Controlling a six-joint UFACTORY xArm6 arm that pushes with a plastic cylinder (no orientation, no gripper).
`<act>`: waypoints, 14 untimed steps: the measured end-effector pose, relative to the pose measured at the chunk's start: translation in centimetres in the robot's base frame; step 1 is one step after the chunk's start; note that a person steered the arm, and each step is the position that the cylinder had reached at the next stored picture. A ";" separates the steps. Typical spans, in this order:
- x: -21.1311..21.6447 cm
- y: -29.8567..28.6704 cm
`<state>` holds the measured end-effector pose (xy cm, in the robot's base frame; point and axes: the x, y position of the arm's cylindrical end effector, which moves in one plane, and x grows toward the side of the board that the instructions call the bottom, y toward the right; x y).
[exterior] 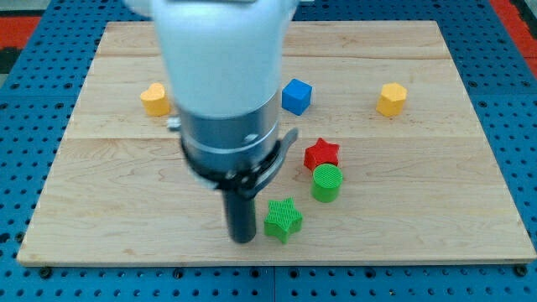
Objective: Place the green star at the bottom side of the green circle
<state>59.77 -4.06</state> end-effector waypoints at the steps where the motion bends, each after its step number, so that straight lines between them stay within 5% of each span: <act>1: 0.3 1.0; 4: -2.1 2.9; 9: 0.0 9.5; 11: -2.7 -8.1; 13: -12.5 -2.8; 14: -11.1 -2.3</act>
